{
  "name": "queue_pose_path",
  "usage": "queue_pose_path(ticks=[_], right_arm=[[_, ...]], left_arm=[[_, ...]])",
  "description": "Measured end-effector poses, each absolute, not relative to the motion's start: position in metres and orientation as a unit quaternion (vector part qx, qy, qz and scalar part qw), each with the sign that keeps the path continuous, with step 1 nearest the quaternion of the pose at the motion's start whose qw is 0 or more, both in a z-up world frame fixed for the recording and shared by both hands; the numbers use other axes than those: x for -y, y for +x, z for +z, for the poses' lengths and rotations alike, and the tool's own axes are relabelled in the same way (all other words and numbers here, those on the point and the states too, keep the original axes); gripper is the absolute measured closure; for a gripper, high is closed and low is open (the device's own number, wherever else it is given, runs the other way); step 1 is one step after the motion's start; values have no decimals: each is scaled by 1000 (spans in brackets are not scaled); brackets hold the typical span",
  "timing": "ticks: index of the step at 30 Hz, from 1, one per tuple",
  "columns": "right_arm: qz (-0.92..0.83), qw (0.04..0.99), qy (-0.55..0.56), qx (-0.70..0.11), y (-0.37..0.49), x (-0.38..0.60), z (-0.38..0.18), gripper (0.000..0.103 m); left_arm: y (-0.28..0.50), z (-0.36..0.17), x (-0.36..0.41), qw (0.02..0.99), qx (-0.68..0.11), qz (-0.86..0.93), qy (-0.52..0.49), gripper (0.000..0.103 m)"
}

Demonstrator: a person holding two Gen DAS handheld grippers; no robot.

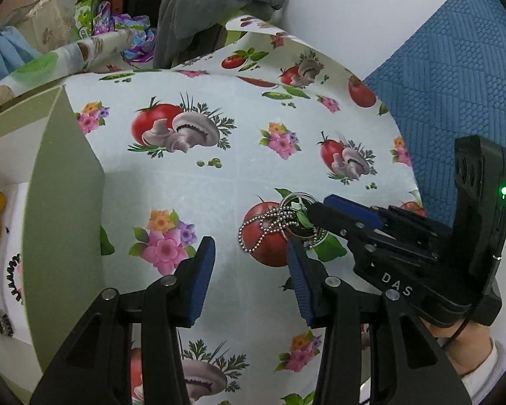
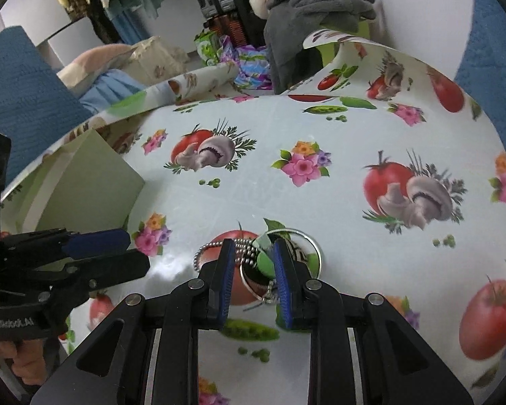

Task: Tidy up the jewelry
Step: 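Grasp the silver ball chain with the right gripper while the left grasps its other strand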

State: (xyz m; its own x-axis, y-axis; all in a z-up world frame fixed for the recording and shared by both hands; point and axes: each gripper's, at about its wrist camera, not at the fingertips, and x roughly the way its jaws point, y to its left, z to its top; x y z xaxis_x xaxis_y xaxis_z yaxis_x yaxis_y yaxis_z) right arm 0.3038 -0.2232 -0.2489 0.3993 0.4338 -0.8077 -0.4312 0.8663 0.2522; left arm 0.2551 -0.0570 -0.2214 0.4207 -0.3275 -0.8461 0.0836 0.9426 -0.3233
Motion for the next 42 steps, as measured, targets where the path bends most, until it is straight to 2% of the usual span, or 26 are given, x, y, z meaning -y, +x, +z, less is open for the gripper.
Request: queue_pose_path(ticks=[10,13,17,34,42], right_arm=[[265,823,-30,-501,317,210,-274,82],[263,827,-28,-496,316,212,-274,91],[260,830,-17,-494,315,216,-273,94],[239,862,51,-445,291,250,-233,95],[208,861,69,-459,279,272,-241,95]], left_arm=[[258,-234,58,829,-534,-119,-118,59],[258,-235,56,828,-535,-119,-123,59],[259,-237,56,827,-536,-116,-125,59],[273,-254,67,810,-546,-137,-162,59],[283,-265,77,807,-550,-145,-160,59]])
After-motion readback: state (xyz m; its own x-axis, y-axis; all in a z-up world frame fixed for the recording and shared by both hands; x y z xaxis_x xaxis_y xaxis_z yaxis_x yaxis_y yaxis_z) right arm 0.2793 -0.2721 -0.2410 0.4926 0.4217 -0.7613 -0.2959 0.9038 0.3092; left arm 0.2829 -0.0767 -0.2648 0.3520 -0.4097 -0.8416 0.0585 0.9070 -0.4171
